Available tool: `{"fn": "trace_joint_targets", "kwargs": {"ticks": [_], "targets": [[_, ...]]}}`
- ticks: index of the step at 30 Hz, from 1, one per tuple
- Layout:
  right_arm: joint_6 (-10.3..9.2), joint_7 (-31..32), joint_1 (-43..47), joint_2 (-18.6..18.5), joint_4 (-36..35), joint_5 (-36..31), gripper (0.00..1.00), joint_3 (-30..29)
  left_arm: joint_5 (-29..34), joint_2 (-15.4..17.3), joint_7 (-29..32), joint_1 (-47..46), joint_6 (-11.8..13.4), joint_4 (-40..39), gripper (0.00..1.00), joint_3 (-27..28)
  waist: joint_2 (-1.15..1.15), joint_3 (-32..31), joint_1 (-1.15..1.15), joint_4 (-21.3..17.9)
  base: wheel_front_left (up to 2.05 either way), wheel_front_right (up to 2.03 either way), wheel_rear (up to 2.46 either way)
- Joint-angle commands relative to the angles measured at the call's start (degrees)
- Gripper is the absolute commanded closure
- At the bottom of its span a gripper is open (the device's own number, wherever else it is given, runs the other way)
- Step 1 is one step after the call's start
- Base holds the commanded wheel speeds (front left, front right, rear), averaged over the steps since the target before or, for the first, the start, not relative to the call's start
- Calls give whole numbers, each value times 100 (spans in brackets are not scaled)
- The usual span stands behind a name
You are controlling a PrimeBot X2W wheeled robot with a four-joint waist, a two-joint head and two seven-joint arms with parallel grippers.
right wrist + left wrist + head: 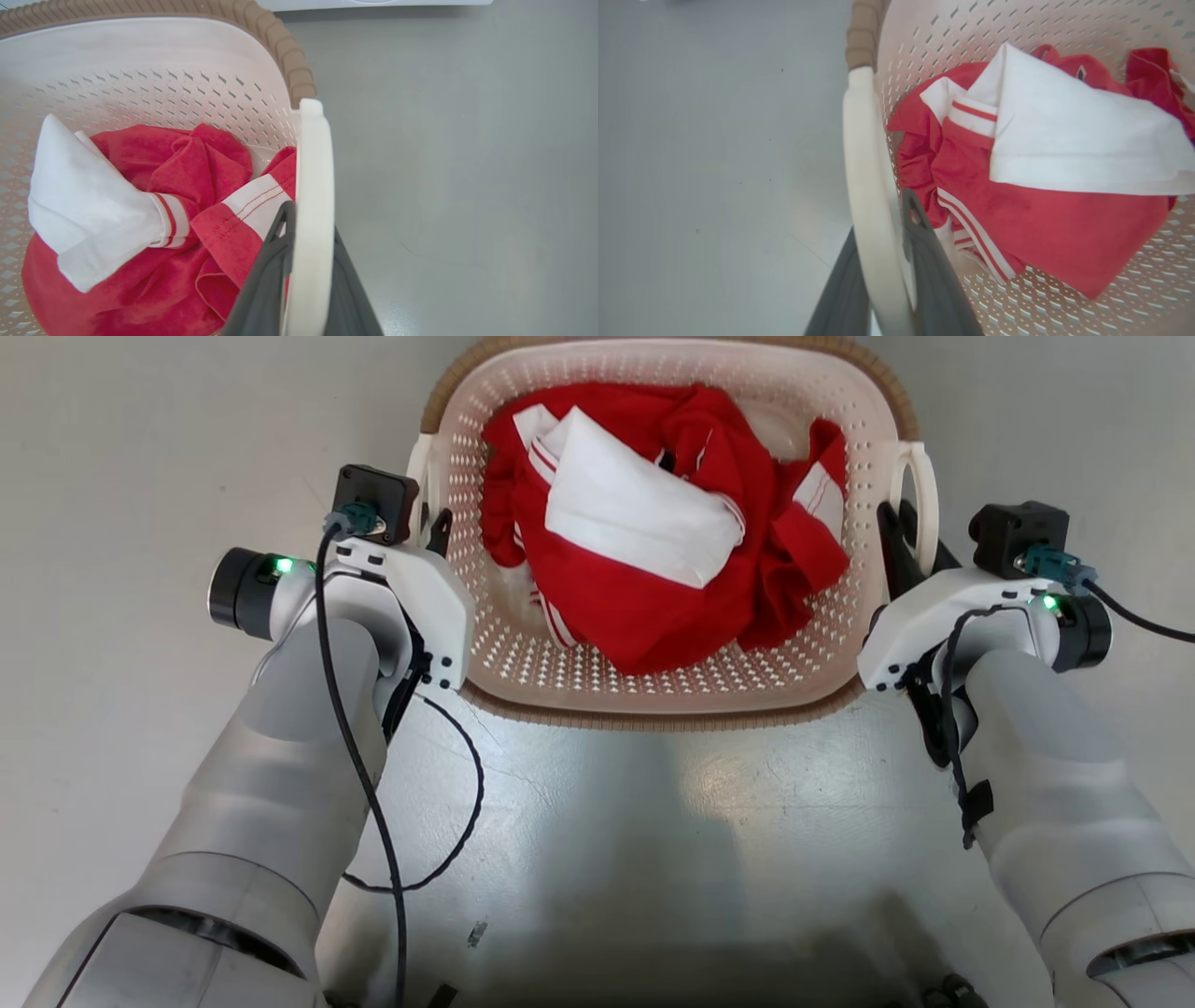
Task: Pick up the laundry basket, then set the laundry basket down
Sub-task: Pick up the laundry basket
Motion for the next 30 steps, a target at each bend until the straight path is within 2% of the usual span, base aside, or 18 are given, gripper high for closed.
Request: {"fn": "trace_joint_targets", "kwargs": {"ticks": [1,13,22,30], "targets": [[28,-10,236,106,-5,50,100,162,-57,115,-11,144,-69,-52,100,-15,0,-75,0,20,0,0,0],[28,-1,285,106,326,368,100,509,-434,115,210,515,-1,-115,100,-287,0,-679,0,69,0,0,0],[28,272,481,106,565,489,100,666,-636,115,347,881,54,-92,100,-560,0,-1537,0,27,0,0,0],[28,647,933,106,612,859,100,1016,-862,115,554,1292,21,-89,100,-782,0,-2411,0,-42,0,0,0]]}}
